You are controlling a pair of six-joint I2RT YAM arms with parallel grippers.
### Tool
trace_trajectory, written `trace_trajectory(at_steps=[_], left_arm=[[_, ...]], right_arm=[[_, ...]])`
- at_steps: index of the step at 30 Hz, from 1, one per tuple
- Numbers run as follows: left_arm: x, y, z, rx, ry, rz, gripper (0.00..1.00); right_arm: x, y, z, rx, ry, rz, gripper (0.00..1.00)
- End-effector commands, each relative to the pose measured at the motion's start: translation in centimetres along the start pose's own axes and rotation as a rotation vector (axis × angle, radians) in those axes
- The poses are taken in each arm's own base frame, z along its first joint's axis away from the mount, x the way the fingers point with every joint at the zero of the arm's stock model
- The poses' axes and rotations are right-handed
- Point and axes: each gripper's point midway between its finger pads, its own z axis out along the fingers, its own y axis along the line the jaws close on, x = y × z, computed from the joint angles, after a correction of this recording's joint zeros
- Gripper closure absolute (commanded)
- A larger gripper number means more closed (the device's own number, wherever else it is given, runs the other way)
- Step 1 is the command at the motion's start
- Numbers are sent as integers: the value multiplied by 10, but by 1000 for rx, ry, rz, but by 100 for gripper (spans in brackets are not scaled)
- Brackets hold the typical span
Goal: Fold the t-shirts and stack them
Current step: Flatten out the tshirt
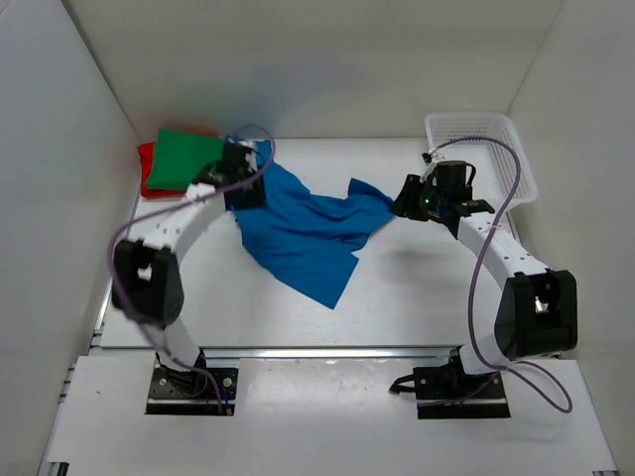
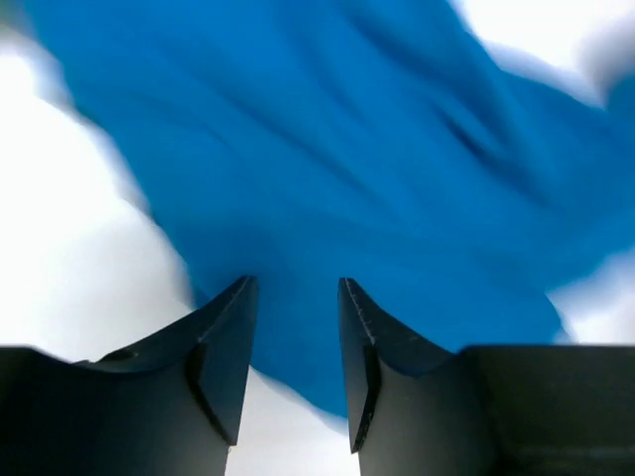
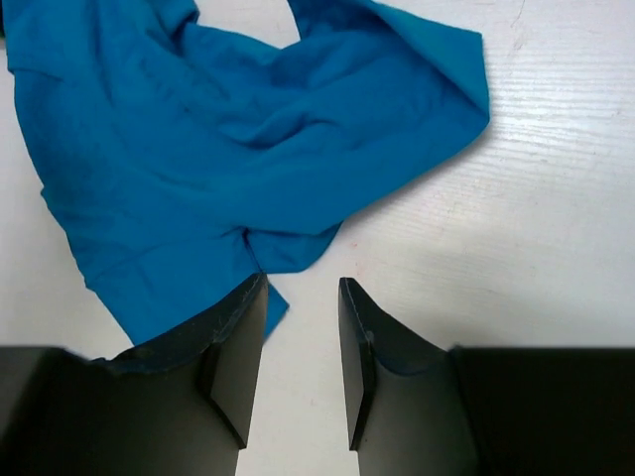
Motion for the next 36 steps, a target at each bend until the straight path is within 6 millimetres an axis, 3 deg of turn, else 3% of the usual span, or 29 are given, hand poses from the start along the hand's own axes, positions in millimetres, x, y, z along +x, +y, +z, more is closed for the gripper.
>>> trace_trajectory(at_steps=[1,2,3,7,13,19,23,26,29,32,33,36], left_arm=[[47,-88,-70,297,-46,-19,50],[65,-103,-74,345,-10,3,50],[99,-108,-68,347,70,-2,46],[160,-106,-57,317,211,2,52],[205,-115,-49,318,286,-3,46],[254,-156,-41,353,392,36,42],[283,-161,-28,303,458,90,39],[300,-154,-16,231,486,159,41],[315,-142,-11,174,525,214,53],[319,-129,-9,115,549,272,91],[316,-133,-13,131,537,298,100],[294,-125,-26,128,513,315,100]], right_arm=[[-2,8,-10,-12,-35,-56,68],[2,9,-8,-13,-26,-65,68],[3,12,-12,-18,-32,-60,68],[12,18,-18,-42,-43,-44,68],[22,14,-29,-56,-64,-13,68],[27,5,-32,-73,-63,23,69],[26,5,-39,-84,-69,27,68],[23,3,-47,-87,-85,36,68],[20,2,-53,-90,-101,25,68],[22,2,-59,-92,-103,33,68],[21,0,-59,-94,-112,37,69],[26,3,-62,-104,-108,45,68]])
